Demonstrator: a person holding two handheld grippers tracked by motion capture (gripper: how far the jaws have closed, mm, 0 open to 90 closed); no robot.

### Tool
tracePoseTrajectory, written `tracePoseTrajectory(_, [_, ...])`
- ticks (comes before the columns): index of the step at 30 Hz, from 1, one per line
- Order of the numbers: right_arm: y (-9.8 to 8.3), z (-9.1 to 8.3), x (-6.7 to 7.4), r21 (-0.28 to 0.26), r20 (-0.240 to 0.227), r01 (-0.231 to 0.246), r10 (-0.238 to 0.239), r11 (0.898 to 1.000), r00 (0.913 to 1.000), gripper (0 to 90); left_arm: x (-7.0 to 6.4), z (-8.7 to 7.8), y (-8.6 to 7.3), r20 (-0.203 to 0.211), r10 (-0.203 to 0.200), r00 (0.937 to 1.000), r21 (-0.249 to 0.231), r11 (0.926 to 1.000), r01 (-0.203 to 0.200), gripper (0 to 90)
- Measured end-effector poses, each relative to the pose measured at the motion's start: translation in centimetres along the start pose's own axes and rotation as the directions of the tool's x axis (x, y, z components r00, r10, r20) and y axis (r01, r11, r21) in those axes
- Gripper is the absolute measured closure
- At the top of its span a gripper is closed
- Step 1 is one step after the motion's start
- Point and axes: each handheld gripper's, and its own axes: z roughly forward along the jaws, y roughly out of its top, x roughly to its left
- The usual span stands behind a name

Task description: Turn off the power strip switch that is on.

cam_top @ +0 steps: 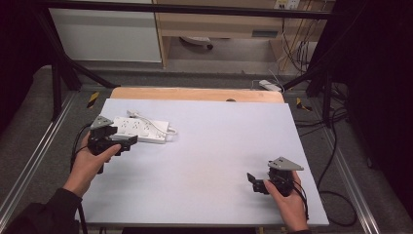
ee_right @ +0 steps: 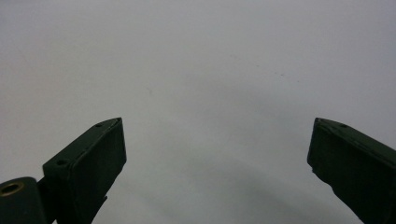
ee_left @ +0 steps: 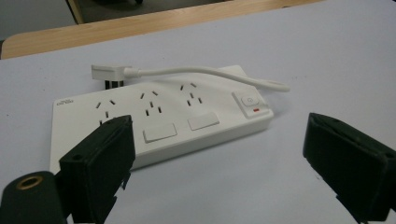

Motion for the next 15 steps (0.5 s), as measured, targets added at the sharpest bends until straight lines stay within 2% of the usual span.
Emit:
tracePoseTrajectory(12, [0.0, -0.03, -0.02, -0.006, -0.002, 0.006, -0.006, 1.0, 1.0, 4.9, 0.44, 0.42, 0.78, -0.014, -0.004, 0.9999, -0.013, 0.9999, 0.004, 9.2])
tracePoseTrajectory(15, [0.02, -0.05, -0.02, -0.009, -0.001, 0.005, -0.005, 1.0, 1.0, 4.9, 0.69, 0.68, 0.84, -0.019, -0.016, 0.9997, -0.019, 0.9997, 0.015, 9.2])
